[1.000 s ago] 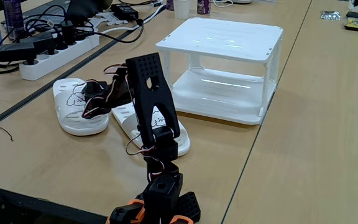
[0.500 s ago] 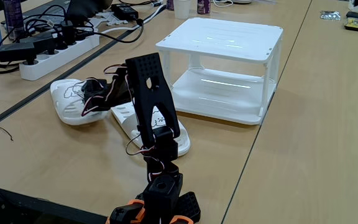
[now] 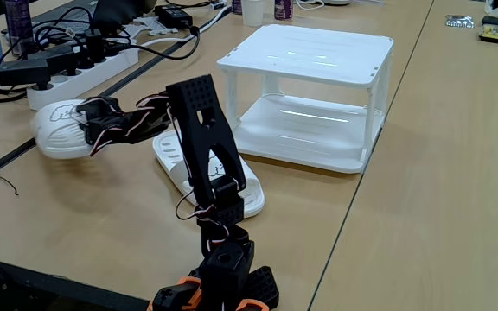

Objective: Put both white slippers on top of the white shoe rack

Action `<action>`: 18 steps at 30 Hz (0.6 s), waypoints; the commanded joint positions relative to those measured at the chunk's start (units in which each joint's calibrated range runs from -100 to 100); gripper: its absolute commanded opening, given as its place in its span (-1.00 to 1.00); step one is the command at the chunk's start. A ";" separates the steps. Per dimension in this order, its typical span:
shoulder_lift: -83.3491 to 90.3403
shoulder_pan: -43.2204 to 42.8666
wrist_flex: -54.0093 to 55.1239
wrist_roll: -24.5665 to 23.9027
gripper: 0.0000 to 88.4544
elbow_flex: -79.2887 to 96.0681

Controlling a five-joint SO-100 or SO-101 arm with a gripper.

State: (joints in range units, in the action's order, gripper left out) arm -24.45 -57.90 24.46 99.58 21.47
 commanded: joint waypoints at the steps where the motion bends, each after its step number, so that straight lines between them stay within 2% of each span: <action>1: 10.53 -0.40 -4.62 0.42 -0.98 -2.30; 8: 22.98 0.42 -18.42 0.42 -0.98 -0.05; 18: 36.61 3.63 -29.73 0.42 -0.98 -0.05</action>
State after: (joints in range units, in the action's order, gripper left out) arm 1.44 -55.13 -3.09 99.58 23.00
